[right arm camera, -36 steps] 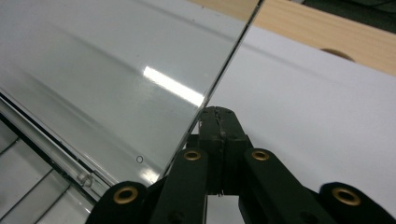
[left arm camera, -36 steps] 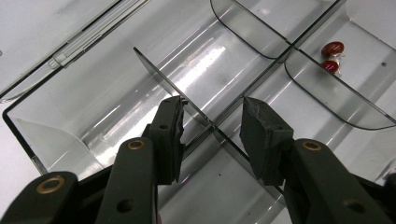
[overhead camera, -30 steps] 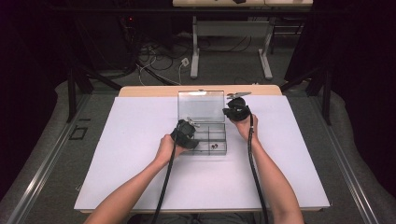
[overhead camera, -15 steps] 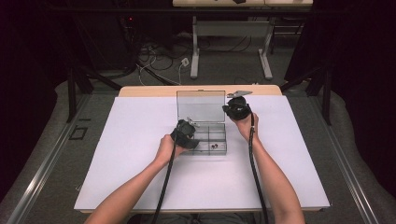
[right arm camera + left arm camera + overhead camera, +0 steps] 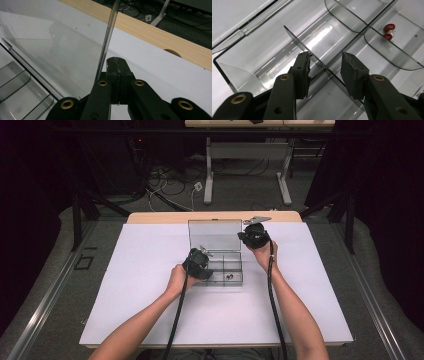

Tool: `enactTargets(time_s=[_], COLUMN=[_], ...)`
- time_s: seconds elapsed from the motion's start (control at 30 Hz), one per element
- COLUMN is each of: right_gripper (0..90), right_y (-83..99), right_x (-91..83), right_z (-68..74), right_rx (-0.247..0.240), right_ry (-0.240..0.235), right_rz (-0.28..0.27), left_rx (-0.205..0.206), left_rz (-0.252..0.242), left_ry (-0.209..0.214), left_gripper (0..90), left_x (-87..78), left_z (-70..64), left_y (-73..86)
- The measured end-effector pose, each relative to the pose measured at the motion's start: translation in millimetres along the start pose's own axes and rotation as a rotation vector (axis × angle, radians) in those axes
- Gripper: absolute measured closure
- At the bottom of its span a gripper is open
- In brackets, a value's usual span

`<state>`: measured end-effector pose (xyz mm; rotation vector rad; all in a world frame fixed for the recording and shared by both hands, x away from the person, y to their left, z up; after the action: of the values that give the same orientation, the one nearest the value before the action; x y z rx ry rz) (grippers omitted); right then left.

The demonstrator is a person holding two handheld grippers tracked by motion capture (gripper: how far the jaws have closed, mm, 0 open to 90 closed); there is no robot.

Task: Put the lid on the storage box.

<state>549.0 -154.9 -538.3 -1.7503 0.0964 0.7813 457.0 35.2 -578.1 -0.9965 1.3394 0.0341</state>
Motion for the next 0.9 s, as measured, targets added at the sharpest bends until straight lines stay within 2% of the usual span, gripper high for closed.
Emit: enactTargets(time_s=[0.13, 0.2, 0.23, 0.27, 0.37, 0.43, 0.5, 0.67, 0.77, 0.83, 0.87, 0.9], right_gripper=[90.0, 90.0, 90.0, 90.0, 90.0, 90.0, 90.0, 90.0, 90.0, 90.0, 90.0, 90.0], right_y=[-0.1, -0.2, -0.2, -0.2, 0.3, 0.5, 0.6, 1.5, 2.2, 2.3, 2.5, 2.9], right_x=[0.1, 0.2, 0.1, 0.1, -0.8, -1.2, -1.5, -2.9, -2.8, -2.6, -2.5, -2.2], right_z=[-0.2, -0.5, -0.1, -0.2, -0.1, 0.5, 0.4, 1.4, 1.2, 1.8, 1.7, 1.2], right_rx=[-0.008, -0.009, -0.005, -0.005, -0.009, -0.010, -0.010, -0.001, -0.006, 0.004, 0.005, 0.003], right_ry=[0.003, 0.003, 0.001, 0.002, 0.003, -0.002, -0.002, 0.003, 0.002, 0.001, 0.003, 0.000], right_rz=[-0.003, -0.006, -0.005, -0.005, 0.001, -0.002, -0.004, -0.003, -0.007, -0.008, -0.006, -0.007], left_rx=[0.012, 0.021, 0.029, 0.020, 0.011, -0.003, -0.018, -0.033, -0.030, -0.031, -0.028, -0.027], left_rz=[0.000, -0.037, -0.059, -0.071, -0.121, -0.150, -0.149, -0.206, -0.206, -0.217, -0.218, -0.225], left_ry=[-0.005, -0.019, -0.028, -0.024, -0.057, -0.072, -0.085, -0.121, -0.157, -0.181, -0.199, -0.208], left_gripper=[58.2, 52.9, 46.8, 39.1, 18.5, 11.1, 1.1, 0.0, 1.0, 10.6, 19.2, 21.3], left_x=[-1.1, -3.2, -5.2, -7.7, -18.5, -27.2, -35.3, -57.2, -70.6, -79.2, -83.4, -86.1], left_z=[0.1, 1.0, 1.0, 0.9, 5.6, 11.1, 18.3, 35.2, 45.0, 49.9, 52.5, 54.9], left_y=[-0.6, -3.4, -5.8, -8.5, -18.3, -24.6, -30.0, -46.2, -57.5, -65.7, -69.3, -72.8])
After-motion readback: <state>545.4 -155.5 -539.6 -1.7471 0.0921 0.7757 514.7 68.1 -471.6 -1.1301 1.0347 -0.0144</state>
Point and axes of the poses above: each handheld gripper's, and its own axes: x roughly forward along the jaws, y roughly out of its underside, z roughly to its left, the point moved 5 cm from there along x, roughly forward along the jaws, and after that the axes turned 9 degrees about y, right-handed, at the moved point
